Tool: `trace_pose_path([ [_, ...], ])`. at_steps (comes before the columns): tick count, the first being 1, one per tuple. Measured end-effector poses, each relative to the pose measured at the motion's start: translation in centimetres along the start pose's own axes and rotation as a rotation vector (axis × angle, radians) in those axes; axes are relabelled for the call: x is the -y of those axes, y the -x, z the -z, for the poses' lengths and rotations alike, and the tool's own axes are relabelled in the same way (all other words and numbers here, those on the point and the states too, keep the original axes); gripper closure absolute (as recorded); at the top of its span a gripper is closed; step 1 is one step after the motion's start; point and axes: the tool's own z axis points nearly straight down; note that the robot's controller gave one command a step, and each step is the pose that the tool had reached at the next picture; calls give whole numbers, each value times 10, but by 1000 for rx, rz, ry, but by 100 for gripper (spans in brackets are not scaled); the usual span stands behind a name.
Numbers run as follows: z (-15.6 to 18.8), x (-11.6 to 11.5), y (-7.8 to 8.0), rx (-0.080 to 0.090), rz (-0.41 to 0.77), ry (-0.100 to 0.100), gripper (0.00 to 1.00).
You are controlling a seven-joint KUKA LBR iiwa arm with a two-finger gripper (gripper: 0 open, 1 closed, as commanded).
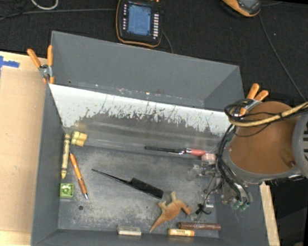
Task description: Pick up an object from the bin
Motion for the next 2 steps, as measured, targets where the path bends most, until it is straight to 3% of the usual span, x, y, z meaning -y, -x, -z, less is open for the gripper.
trace_pose_path([
  [1, 3, 0, 2, 8, 3, 0, 0],
  [2, -95, -21, 10, 6, 433, -1, 0],
])
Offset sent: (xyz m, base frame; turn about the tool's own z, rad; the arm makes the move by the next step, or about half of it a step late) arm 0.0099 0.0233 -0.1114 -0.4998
